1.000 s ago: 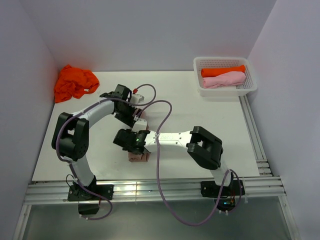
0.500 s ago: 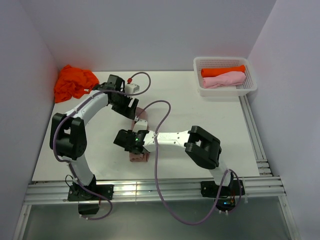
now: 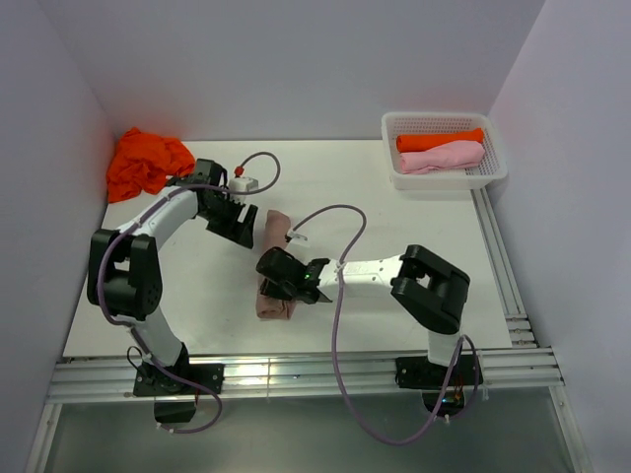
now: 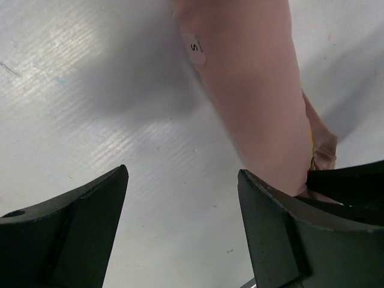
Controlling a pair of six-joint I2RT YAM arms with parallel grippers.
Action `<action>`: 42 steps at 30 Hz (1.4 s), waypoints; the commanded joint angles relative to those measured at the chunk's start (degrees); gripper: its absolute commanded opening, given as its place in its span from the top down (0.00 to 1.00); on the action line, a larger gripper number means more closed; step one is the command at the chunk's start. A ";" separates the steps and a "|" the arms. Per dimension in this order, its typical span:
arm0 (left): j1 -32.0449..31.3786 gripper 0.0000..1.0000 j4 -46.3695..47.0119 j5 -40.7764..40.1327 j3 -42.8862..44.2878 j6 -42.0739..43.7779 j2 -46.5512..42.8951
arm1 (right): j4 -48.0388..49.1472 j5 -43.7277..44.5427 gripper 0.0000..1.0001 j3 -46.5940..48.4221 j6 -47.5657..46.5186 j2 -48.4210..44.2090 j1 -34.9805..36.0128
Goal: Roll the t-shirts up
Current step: Roll the tshirt
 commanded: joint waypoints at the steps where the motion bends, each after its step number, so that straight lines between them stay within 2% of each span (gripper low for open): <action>1: 0.39 0.20 0.70 3.31 -1.37 1.73 -3.30 | 11.46 -7.55 0.73 -6.85 -0.53 -1.35 -1.47; 10: 0.30 0.20 3.07 4.64 -3.65 0.59 -1.72 | 31.69 -14.51 0.74 -16.62 3.24 -3.03 -4.02; 18: -2.07 0.20 6.32 2.71 -5.15 -1.26 1.53 | 36.20 -16.01 0.74 -18.20 5.53 -1.36 -4.99; 21: -3.04 0.20 7.29 1.65 -5.33 -1.96 2.58 | 35.15 -15.75 0.72 -17.59 5.62 -1.27 -5.25; 29: -5.50 0.20 9.14 -3.97 -5.68 -3.28 3.46 | 21.80 -8.29 0.49 -12.41 2.55 -5.83 -4.81; 37: -5.94 0.20 9.31 -5.56 -5.59 -3.28 3.38 | 16.60 -4.58 0.39 -9.50 -0.44 -10.41 -4.46; 42: -6.21 0.20 9.14 -5.73 -5.59 -3.37 3.46 | 13.36 -2.91 0.37 -7.75 -1.15 -10.93 -4.46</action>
